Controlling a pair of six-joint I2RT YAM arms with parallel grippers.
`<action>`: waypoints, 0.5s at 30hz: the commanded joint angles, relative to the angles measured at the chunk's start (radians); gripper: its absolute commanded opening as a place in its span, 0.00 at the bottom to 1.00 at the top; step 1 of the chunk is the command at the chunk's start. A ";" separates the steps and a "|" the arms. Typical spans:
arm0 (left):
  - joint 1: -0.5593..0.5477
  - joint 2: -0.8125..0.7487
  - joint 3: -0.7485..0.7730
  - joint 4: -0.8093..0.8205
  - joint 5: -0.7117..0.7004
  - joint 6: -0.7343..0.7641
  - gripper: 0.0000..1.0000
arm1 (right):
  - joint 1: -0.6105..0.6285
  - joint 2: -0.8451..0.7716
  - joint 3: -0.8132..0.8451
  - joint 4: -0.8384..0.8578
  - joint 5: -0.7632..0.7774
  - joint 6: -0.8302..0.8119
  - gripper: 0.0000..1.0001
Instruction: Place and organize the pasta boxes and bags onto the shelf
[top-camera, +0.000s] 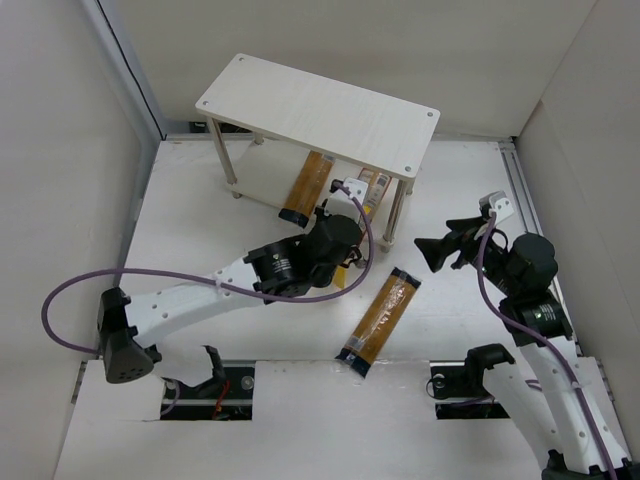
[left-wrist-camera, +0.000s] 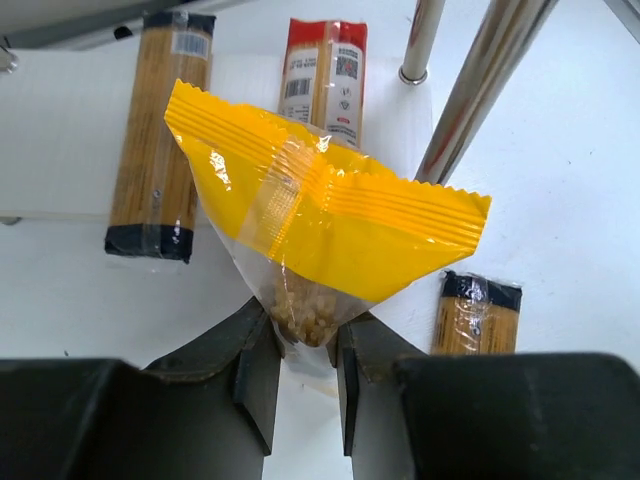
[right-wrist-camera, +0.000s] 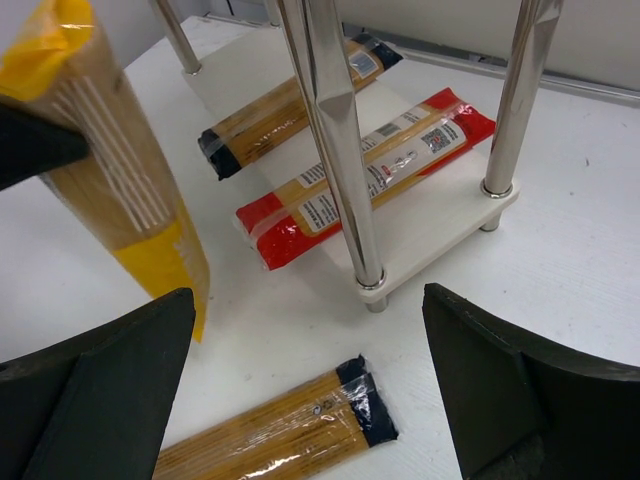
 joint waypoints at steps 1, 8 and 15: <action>-0.061 -0.100 0.053 0.105 -0.123 0.081 0.00 | 0.010 -0.007 0.005 0.052 0.014 -0.004 1.00; -0.088 -0.273 0.090 0.292 -0.096 0.248 0.00 | 0.010 -0.007 0.005 0.052 0.014 -0.004 1.00; -0.088 -0.192 0.297 0.498 -0.077 0.533 0.00 | 0.010 -0.007 0.005 0.052 0.023 -0.004 1.00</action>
